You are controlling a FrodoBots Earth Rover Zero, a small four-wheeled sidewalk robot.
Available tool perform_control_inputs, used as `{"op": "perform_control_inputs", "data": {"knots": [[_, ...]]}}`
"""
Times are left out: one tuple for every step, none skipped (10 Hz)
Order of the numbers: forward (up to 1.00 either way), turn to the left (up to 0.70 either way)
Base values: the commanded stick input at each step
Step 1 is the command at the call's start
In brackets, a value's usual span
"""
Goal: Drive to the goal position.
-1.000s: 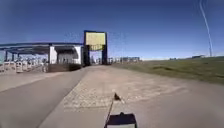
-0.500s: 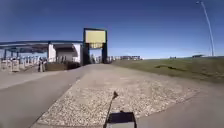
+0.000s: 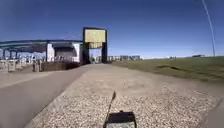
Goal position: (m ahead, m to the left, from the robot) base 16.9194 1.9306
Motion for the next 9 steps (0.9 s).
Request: {"op": "perform_control_inputs", "data": {"knots": [[1.0,0.0],[1.0,0.0],[1.0,0.0],[1.0,0.0],[1.0,0.0],[1.0,0.0],[1.0,0.0],[1.0,0.0],[1.0,0.0]]}}
